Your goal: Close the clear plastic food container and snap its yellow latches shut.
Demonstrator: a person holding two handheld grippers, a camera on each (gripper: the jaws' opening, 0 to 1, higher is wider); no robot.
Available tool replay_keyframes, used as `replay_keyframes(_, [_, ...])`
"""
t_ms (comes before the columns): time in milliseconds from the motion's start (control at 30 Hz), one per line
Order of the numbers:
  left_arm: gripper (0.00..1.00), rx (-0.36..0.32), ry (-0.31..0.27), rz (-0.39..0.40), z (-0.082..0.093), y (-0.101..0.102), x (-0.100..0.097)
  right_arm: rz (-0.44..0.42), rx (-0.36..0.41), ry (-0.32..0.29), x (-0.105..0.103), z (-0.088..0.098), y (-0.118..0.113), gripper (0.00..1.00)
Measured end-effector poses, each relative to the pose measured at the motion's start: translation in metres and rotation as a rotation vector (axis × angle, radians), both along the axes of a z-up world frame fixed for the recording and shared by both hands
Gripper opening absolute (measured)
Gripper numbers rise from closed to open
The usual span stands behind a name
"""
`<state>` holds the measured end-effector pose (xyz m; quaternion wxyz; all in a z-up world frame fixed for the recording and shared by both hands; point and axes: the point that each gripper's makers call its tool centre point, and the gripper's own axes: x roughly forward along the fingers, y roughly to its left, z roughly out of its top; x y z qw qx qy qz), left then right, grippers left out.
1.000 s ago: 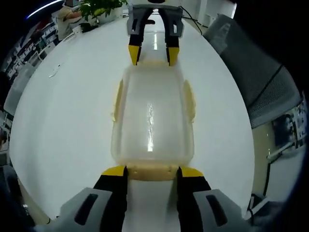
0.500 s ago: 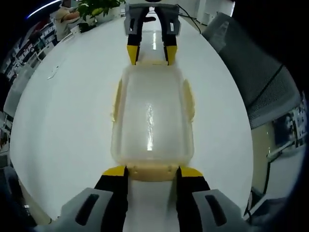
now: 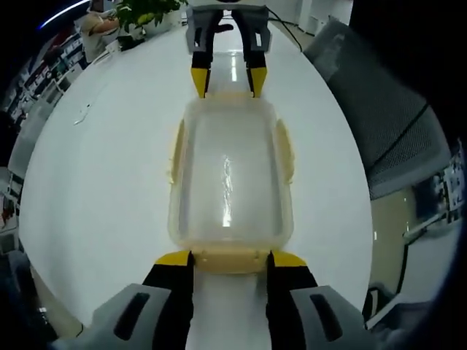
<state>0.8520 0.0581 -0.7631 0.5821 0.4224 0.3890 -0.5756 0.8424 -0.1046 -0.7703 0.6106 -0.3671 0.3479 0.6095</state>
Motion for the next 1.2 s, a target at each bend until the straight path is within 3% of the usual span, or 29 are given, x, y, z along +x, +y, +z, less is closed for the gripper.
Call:
replay_keyframes(500, [0.33,-0.015,-0.029,0.038,0.031,-0.013,-0.003,0.015,0.025,-0.035,-0.004,0.038,-0.015,0.34])
replay_keyframes(900, [0.33,-0.068,-0.011,0.045,0.053,-0.044,-0.015,0.021,0.027,-0.027,-0.011,0.059,-0.044,0.34])
replay_keyframes(1200, [0.33,-0.068,-0.035,0.035,0.064,-0.064,-0.014,0.01,0.031,-0.05,-0.01,0.069,-0.064,0.34])
